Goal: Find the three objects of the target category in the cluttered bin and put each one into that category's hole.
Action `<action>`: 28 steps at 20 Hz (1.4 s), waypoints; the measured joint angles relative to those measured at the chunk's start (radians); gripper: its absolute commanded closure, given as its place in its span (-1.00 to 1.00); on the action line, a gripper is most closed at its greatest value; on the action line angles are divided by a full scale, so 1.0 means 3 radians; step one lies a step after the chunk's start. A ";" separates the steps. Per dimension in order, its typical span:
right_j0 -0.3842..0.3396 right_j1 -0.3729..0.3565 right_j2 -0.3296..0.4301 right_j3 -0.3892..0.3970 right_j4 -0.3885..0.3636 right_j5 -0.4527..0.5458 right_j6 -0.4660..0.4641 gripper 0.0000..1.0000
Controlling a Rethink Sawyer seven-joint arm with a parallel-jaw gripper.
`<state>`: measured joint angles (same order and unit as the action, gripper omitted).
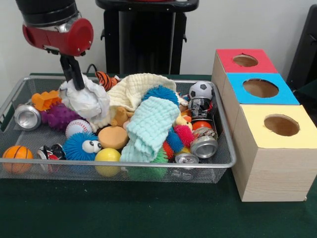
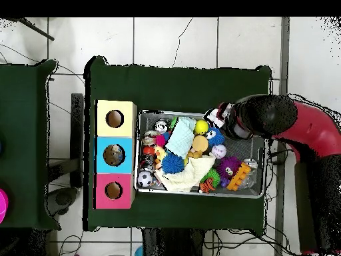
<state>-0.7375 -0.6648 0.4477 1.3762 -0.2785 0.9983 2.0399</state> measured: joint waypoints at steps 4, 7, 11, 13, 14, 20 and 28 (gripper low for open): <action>0.0032 0.0119 -0.0001 -0.0059 -0.0014 0.0000 0.0000 -1.00; 0.0027 0.0141 -0.0001 -0.0059 -0.0016 -0.0007 0.0000 -1.00; 0.0009 0.0177 -0.0007 -0.0059 -0.0028 -0.0015 0.0000 -1.00; 0.0004 0.0180 -0.0011 -0.0059 -0.0031 -0.0021 0.0000 -1.00; 0.0002 0.0180 -0.0016 -0.0059 -0.0033 -0.0032 0.0000 -1.00; -0.0005 0.0181 -0.0043 -0.0058 -0.0044 -0.0124 0.0000 -1.00; -0.0098 0.0178 -0.0053 0.0025 -0.0056 -0.0305 0.0000 -1.00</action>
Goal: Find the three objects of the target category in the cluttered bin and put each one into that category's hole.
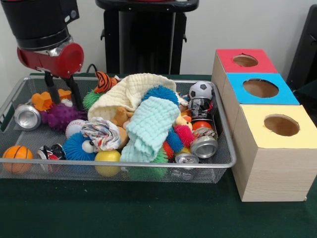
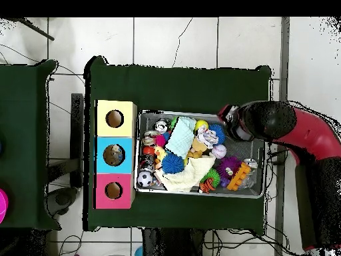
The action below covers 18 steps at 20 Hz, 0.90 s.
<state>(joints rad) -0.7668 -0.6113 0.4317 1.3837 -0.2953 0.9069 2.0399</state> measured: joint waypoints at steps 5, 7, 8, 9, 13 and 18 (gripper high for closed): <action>-0.0158 -0.0002 0.0000 0.0106 -0.0098 -0.0110 0.0000 -1.00; -0.0243 -0.0002 -0.0002 0.0155 -0.0170 -0.0162 0.0000 -1.00; -0.0279 -0.0001 -0.0002 0.0178 -0.0204 -0.0189 0.0000 -1.00; -0.0315 -0.0001 -0.0003 0.0201 -0.0239 -0.0216 0.0000 -1.00; -0.0448 0.0004 -0.0006 0.0306 -0.0390 -0.0346 0.0000 -1.00; -0.0592 0.0013 -0.0013 0.0472 -0.0609 -0.0530 0.0000 -1.00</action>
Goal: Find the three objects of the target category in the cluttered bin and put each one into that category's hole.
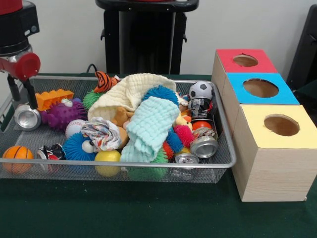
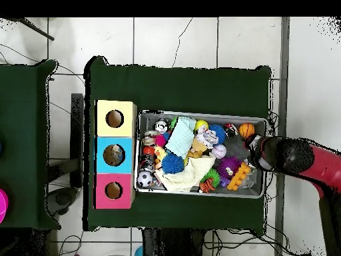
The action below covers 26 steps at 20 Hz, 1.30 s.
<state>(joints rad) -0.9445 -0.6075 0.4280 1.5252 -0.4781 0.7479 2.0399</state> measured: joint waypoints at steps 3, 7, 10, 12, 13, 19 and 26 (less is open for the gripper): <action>-0.0032 0.0004 -0.0007 0.0089 -0.0095 -0.0086 0.0000 -1.00; -0.0033 0.0013 -0.0013 0.0244 -0.0203 -0.0210 0.0000 -1.00; -0.0032 0.0026 -0.0013 0.0346 -0.0239 -0.0278 0.0000 -1.00; -0.0029 0.0034 -0.0015 0.0418 -0.0258 -0.0318 0.0000 -1.00; -0.0026 0.0038 -0.0016 0.0461 -0.0269 -0.0343 0.0000 -1.00; 0.0000 0.0048 -0.0029 0.0629 -0.0354 -0.0389 0.0000 -1.00; 0.0002 0.0051 -0.0050 0.0772 -0.0449 -0.0390 0.0000 -1.00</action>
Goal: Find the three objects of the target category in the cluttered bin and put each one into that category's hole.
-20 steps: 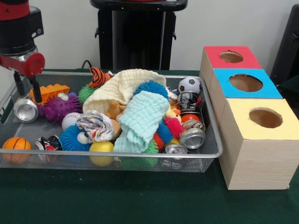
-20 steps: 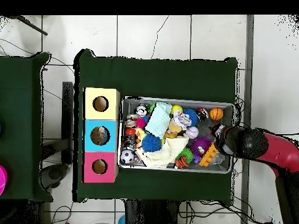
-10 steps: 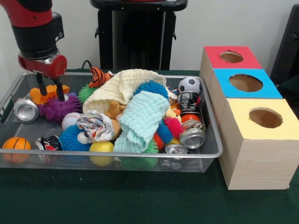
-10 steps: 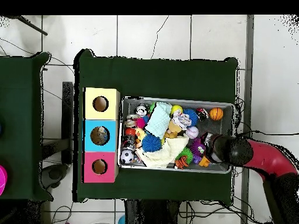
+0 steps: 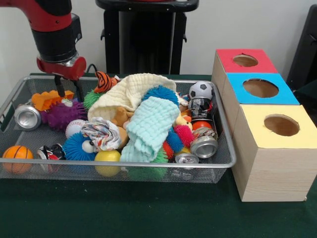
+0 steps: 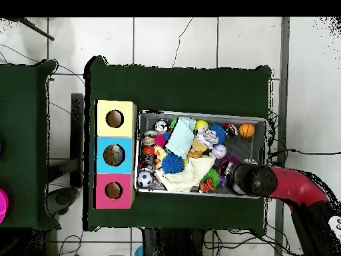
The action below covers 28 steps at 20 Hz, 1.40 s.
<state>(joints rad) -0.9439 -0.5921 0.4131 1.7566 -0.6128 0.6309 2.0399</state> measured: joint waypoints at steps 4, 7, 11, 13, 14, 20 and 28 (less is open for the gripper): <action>-0.0041 -0.0002 -0.0011 0.0078 -0.0040 0.0000 0.0000 -1.00; -0.0093 -0.0019 -0.0015 0.0110 -0.0067 -0.0001 0.0000 -1.00; -0.0201 -0.0088 -0.0044 0.0170 -0.0152 -0.0001 0.0000 -1.00; -0.0233 -0.0108 -0.0064 0.0183 -0.0194 -0.0001 0.0000 -1.00; -0.0255 -0.0119 -0.0088 0.0186 -0.0232 -0.0001 0.0000 -1.00; -0.0326 -0.0102 -0.0190 0.0185 -0.0358 -0.0001 0.0000 -1.00; -0.0126 -0.0054 -0.0374 0.0141 -0.0484 -0.0145 0.0000 -1.00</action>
<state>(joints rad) -0.9817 -0.6082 0.3009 1.7988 -0.7579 0.5874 2.0399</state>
